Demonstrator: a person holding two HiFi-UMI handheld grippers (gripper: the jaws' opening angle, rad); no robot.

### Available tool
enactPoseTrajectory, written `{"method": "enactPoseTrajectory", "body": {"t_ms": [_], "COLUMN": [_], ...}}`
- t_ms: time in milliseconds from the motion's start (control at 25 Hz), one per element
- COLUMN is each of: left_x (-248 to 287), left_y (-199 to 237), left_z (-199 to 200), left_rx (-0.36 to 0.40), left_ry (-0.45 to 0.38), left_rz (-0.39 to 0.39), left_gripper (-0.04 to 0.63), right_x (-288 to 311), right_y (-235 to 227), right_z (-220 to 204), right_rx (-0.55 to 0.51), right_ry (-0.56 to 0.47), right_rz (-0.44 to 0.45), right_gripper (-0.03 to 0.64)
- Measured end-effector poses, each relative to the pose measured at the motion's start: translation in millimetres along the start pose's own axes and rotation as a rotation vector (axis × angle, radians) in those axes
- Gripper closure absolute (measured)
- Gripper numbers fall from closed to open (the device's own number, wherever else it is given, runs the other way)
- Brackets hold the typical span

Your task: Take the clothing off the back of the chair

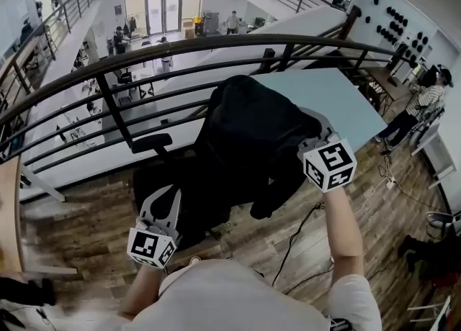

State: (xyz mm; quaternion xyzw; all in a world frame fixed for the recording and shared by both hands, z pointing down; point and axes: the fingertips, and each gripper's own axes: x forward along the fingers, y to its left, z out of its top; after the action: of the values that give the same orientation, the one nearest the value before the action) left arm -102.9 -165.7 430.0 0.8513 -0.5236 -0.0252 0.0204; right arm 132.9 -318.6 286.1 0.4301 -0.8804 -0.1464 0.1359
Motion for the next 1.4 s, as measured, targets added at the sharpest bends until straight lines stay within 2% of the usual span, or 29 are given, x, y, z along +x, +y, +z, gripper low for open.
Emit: {"method": "enactPoseTrajectory", "body": {"t_ms": [240, 480, 720, 1000, 1400], "left_x": [7.4, 6.2, 8.7, 16.3, 19.5], "left_y": [-17.3, -28.5, -30.4, -24.3, -17.1], "left_z": [-1.0, -7.0, -11.8, -11.2, -13.9], "left_rx": [0.004, -0.01, -0.009, 0.005, 0.005], "left_ry": [0.003, 0.011, 0.023, 0.03, 0.042], "left_rz": [-0.03, -0.035, -0.049, -0.051, -0.045], "left_gripper": [0.552, 0.552, 0.552, 0.552, 0.552], "right_x": [-33.1, -58.4, -88.7, -124.6, -168.2], "right_y": [-3.1, -11.7, -38.0, -56.7, -94.1], "right_z": [4.2, -11.8, -37.1, -53.3, -81.1], "right_rx": [0.027, 0.07, 0.175, 0.175, 0.267], "right_ry": [-0.053, -0.054, -0.047, -0.032, -0.026], "right_rz": [-0.018, -0.07, -0.159, -0.262, -0.407], "right_gripper": [0.555, 0.555, 0.555, 0.555, 0.555]}}
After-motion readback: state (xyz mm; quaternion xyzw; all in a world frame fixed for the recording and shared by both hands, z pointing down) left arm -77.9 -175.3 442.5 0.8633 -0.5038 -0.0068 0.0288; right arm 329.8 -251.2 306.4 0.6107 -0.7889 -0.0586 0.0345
